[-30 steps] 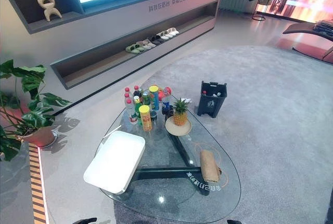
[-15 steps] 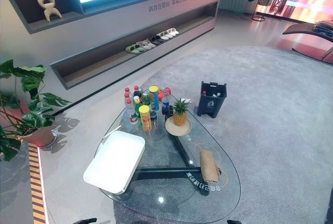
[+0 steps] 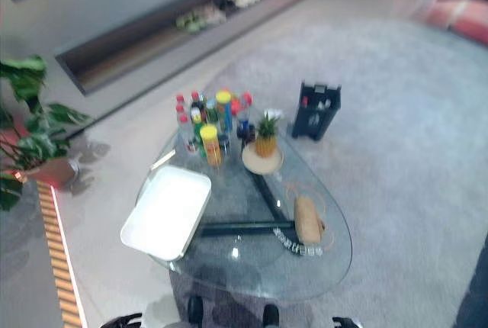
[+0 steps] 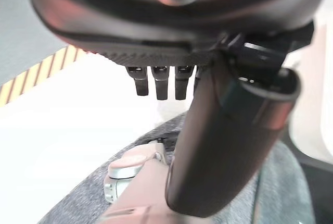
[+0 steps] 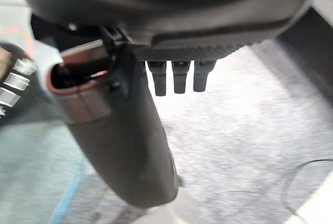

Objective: Wipe the table with a cloth and put it in the basket.

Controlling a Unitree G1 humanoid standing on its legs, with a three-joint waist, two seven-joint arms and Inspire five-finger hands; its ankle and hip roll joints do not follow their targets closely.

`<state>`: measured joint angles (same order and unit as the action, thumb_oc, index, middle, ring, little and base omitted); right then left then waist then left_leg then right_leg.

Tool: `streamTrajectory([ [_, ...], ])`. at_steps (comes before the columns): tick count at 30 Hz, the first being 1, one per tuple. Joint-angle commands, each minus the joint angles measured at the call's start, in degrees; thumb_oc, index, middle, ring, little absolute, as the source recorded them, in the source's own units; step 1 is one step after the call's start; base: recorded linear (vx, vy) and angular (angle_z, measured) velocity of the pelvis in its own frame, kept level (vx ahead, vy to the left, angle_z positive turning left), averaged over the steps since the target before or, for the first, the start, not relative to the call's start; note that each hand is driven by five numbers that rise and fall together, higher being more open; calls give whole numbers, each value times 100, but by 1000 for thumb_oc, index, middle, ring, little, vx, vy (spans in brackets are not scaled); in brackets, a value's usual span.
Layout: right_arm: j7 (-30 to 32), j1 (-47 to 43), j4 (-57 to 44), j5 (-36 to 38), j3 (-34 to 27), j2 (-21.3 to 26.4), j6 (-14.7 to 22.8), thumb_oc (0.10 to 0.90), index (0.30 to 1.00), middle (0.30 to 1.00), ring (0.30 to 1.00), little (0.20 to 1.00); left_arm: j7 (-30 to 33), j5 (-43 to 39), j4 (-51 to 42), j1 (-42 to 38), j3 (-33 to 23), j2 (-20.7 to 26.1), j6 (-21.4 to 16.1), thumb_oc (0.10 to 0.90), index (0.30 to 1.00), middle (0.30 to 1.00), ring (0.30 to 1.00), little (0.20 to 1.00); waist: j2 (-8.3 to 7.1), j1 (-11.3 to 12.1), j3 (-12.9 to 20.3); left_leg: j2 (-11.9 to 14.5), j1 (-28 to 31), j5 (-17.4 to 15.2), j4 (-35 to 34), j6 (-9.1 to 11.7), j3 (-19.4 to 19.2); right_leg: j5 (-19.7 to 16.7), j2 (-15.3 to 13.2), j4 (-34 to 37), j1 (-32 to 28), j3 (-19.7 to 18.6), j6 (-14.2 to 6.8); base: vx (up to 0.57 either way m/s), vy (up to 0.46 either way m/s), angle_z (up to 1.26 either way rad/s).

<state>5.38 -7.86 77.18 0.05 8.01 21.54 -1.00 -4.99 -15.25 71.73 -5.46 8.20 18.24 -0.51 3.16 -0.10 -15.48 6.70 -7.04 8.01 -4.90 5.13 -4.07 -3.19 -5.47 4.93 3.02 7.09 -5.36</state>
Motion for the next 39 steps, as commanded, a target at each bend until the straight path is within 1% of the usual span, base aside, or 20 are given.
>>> streamTrajectory([
  [1,276,-235,-7,-128,179,346,-29,800,900,900,900,900,167,-343,157,-315,-131,475,-149,800,900,900,900,900,-237,75,-352,42,188,-496,-10,29,218,-179,-345,7,287,-149,-231,-101,-6,1],
  [3,291,-272,-28,-89,180,393,4,800,900,900,900,900,147,-410,176,-367,-155,531,-168,800,900,900,900,900,-237,69,-441,26,106,-477,-10,24,240,-196,-331,0,353,-131,-212,-75,-11,0],
  [6,281,-496,-99,36,230,554,42,800,900,900,900,900,90,-686,156,-655,-149,686,-238,800,900,900,900,900,-195,41,-769,-2,-185,-344,-10,46,275,-124,-290,-275,722,-172,-156,-149,-7,1],
  [7,272,-514,-104,26,236,564,40,800,900,900,900,900,87,-702,152,-682,-144,697,-241,800,900,900,900,900,-192,38,-786,-3,-209,-337,-3,48,273,-119,-290,-299,755,-178,-153,-118,-18,5],
  [8,251,-587,-113,57,267,614,72,800,900,900,900,900,73,-764,123,-778,-117,734,-278,800,900,900,900,900,-192,36,-895,-8,-369,-319,101,65,281,-106,-293,-403,904,-200,-144,-183,-51,4],
  [9,280,-757,-141,153,348,672,81,800,900,900,900,900,76,-890,84,-995,-28,799,-379,800,900,900,900,900,-185,36,-1079,-36,-719,-342,376,74,301,-76,-310,-653,1227,-192,-134,-237,-71,1],
  [10,301,-872,-160,234,384,715,92,800,900,900,900,900,88,-979,28,-1124,23,833,-431,800,900,900,900,900,-175,31,-1171,-53,-923,-362,534,73,310,-45,-322,-816,1420,-192,-133,-239,-75,-1],
  [12,430,-1072,-252,391,412,748,138,800,900,900,900,900,174,-1205,-200,-1324,122,858,-507,800,900,900,900,900,-149,24,-1328,-113,-1264,-377,759,48,344,-18,-334,-1077,1774,-205,-142,-161,-50,-1],
  [13,430,-1073,-251,391,412,748,138,800,900,900,900,900,175,-1205,-200,-1325,122,858,-507,800,900,900,900,900,-149,24,-1323,-113,-1273,-378,763,48,345,-16,-335,-1081,1783,-205,-142,-146,-35,2],
  [14,510,-1263,-304,439,434,758,124,800,900,900,900,900,215,-1387,-317,-1456,152,869,-571,800,900,900,900,900,-131,7,-1406,-160,-1475,-399,904,40,373,1,-336,-1232,2006,-239,-147,-119,-16,4],
  [17,724,-1500,-400,515,446,775,140,800,900,900,900,900,275,-1880,-524,-1609,155,840,-734,800,900,900,900,900,-124,-4,-1431,-225,-1874,-429,1175,19,383,35,-344,-1497,2411,-261,-152,-111,-26,4],
  [21,1124,-1624,-560,590,377,787,281,800,900,900,900,900,458,-2268,-792,-1683,83,773,-902,800,900,900,900,900,-133,-16,-1431,-275,-2364,-503,1585,11,418,107,-363,-1850,2877,-277,-158,-53,-28,2],
  [24,1363,-1718,-639,606,359,793,334,800,900,900,900,900,532,-2500,-868,-1718,30,772,-1034,800,900,900,900,900,-137,-29,-1431,-285,-2593,-554,1794,-1,415,146,-369,-2028,3105,-306,-153,-19,-13,4],
  [27,1616,-1842,-717,521,324,837,490,800,900,900,900,900,622,-2695,-961,-1746,-92,750,-1173,800,900,900,900,900,-122,-28,-1431,-331,-2926,-644,2125,-22,433,227,-341,-2302,3408,-325,-118,-17,2,2],
  [32,1787,-1904,-768,477,316,805,589,800,900,900,900,900,695,-2815,-977,-1744,-194,724,-1291,800,900,900,900,900,-140,-8,-1431,-347,-3219,-790,2516,-48,450,350,-324,-2654,3680,-311,-78,0,2,0],
  [39,1813,-1909,-783,470,338,845,661,800,900,900,900,900,720,-2836,-1048,-1677,-191,719,-1328,800,900,900,900,900,-131,3,-1431,-372,-3392,-853,2676,-88,476,361,-306,-2771,3870,-334,-50,2,10,-1],
])
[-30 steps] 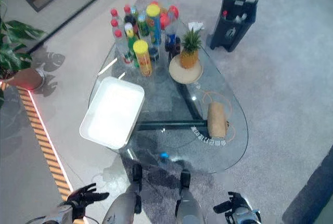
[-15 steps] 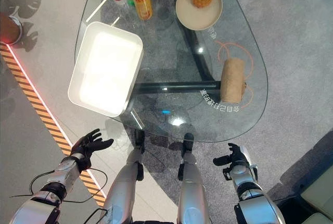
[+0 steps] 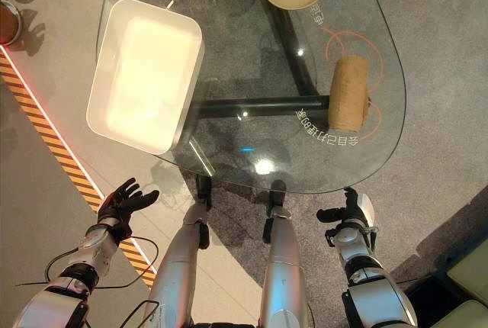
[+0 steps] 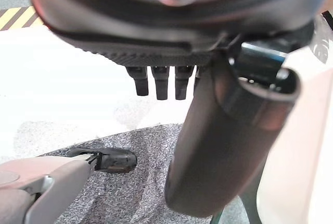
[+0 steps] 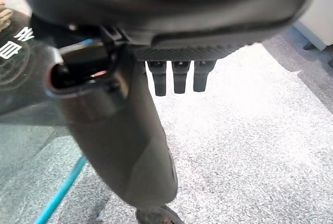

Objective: Wipe the table with a cloth and put it in the basket.

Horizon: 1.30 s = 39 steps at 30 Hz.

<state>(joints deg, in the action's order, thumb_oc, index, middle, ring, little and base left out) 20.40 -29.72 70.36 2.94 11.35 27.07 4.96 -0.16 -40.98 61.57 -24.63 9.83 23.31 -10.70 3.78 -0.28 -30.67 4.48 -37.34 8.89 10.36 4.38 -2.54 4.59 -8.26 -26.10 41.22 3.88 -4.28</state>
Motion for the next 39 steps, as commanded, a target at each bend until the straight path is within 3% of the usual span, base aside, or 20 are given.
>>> streamTrajectory([
  [1,332,274,-117,179,15,278,62,800,900,900,900,900,254,-261,-49,238,-353,214,-294,800,900,900,900,900,-193,24,88,-152,-377,-943,1165,-15,326,-417,-26,318,67,-11,-156,0,0,0],
  [10,426,240,-107,248,29,267,-67,800,900,900,900,900,245,-292,-32,241,-351,238,-310,800,900,900,900,900,-202,52,88,-146,-392,-947,1155,-7,313,-402,-25,333,63,34,-144,0,0,0],
  [18,1040,142,399,612,-283,626,-679,800,900,900,900,900,151,-330,47,226,-305,313,-349,800,900,900,900,900,-216,114,88,-154,-321,-849,933,-24,302,-506,-39,548,-38,118,-153,0,-4,0],
  [22,1216,117,453,776,-458,821,-693,800,900,900,900,900,100,-330,63,225,-320,388,-308,800,900,900,900,900,-241,124,88,-146,-286,-851,909,-30,295,-523,-42,578,-81,139,-164,0,0,0],
  [32,1600,-72,582,1005,-669,1181,-553,800,900,900,900,900,18,-345,153,119,-270,519,-263,800,900,900,900,900,-323,145,88,-130,-275,-866,881,-48,298,-600,-50,693,-135,190,-193,0,-4,0],
  [39,2012,-282,330,1491,-892,1359,225,800,900,900,900,900,61,-330,120,65,-179,598,-180,800,900,900,900,900,-336,152,88,-151,-258,-867,827,-69,319,-669,-51,774,-155,210,-220,0,0,0],
])
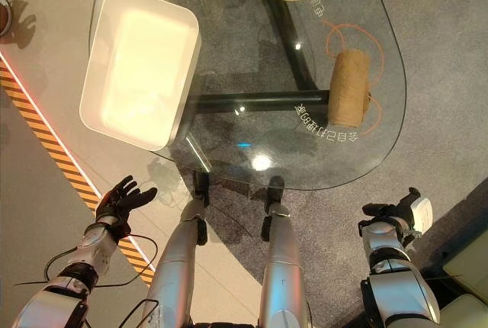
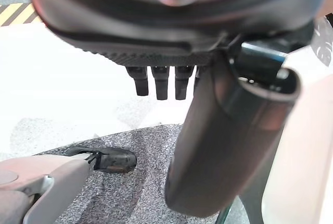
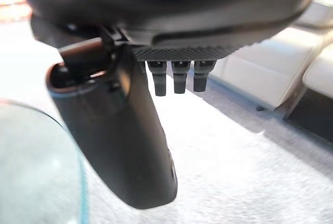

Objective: Wipe the table with a cloth and put it in the basket.

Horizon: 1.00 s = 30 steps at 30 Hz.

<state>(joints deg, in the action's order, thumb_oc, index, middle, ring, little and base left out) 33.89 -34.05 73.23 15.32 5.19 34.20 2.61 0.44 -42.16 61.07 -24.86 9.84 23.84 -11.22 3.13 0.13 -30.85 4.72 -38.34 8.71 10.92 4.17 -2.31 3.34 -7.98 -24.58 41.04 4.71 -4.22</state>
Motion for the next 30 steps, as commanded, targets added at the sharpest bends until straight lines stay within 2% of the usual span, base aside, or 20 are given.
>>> streamTrajectory([
  [1,753,120,-79,245,-287,675,577,800,900,900,900,900,29,-229,116,115,-169,547,-115,800,900,900,900,900,-274,110,106,-169,-152,-855,770,-47,289,-547,-79,630,-140,123,-230,0,0,0],
  [5,1176,-43,-565,162,-308,737,999,800,900,900,900,900,69,-258,17,170,-150,540,-128,800,900,900,900,900,-275,98,106,-174,-137,-837,729,-48,279,-576,-78,669,-144,121,-238,0,0,0],
  [15,2301,-536,-1856,-312,-178,937,1402,800,900,900,900,900,170,-414,-96,199,-65,416,-177,800,900,900,900,900,-199,59,106,-224,-124,-852,648,-43,244,-519,-95,698,-111,122,-217,-11,40,0],
  [20,2819,-565,-2737,-528,-74,958,1182,800,900,900,900,900,200,-485,-167,255,-60,366,-229,800,900,900,900,900,-196,5,106,-246,-155,-808,600,-44,216,-544,-96,739,-69,110,-207,-5,48,0],
  [30,3054,-508,-3629,-892,-106,911,995,800,900,900,900,900,198,-525,-217,318,-79,280,-283,800,900,900,900,900,-168,-49,106,-256,-158,-786,538,-59,180,-513,-81,776,-69,100,-200,3,11,0],
])
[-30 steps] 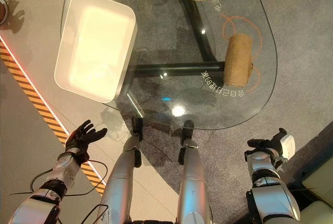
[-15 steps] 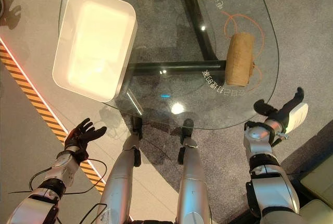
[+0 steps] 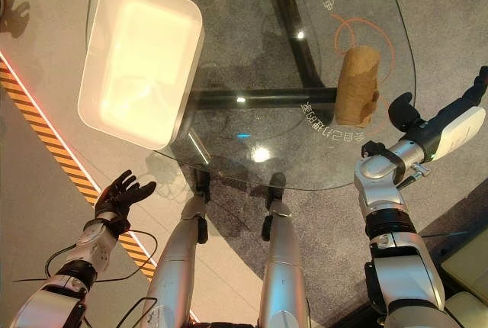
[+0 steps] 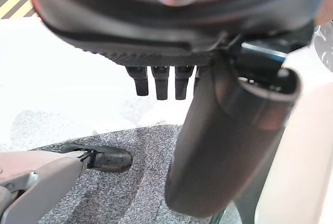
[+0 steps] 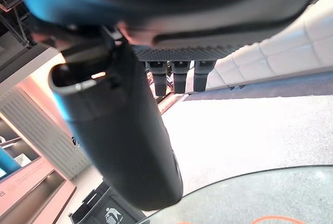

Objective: Wipe the table with a cloth and put it in the basket.

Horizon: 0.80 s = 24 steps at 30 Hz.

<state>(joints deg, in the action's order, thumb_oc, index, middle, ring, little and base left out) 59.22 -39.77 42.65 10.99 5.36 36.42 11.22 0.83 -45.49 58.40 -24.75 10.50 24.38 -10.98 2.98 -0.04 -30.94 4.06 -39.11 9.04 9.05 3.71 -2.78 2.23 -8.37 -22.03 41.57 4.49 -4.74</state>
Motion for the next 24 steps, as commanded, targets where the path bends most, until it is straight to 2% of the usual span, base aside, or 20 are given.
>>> streamTrajectory([
  [1,510,71,-664,-481,-110,679,102,800,900,900,900,900,169,-188,37,317,-148,210,-313,800,900,900,900,900,-149,-37,114,-190,-82,-816,722,-14,222,-401,-40,523,-123,118,-145,0,0,0],
  [9,121,-46,-909,-688,179,505,-34,800,900,900,900,900,166,-145,51,300,-151,136,-335,800,900,900,900,900,-100,-26,114,-219,-101,-807,738,-15,210,-383,-46,526,-114,104,-138,1,6,0],
  [17,-302,-87,-754,-680,476,315,36,800,900,900,900,900,215,-85,45,287,-90,44,-352,800,900,900,900,900,-50,14,114,-238,-46,-833,722,-16,198,-335,-69,521,-165,143,-132,0,0,0],
  [24,-597,-185,-799,-751,765,180,-61,800,900,900,900,900,221,-37,22,264,-73,18,-337,800,900,900,900,900,-29,41,114,-254,-51,-795,693,-12,194,-354,-76,523,-141,166,-124,0,0,0],
])
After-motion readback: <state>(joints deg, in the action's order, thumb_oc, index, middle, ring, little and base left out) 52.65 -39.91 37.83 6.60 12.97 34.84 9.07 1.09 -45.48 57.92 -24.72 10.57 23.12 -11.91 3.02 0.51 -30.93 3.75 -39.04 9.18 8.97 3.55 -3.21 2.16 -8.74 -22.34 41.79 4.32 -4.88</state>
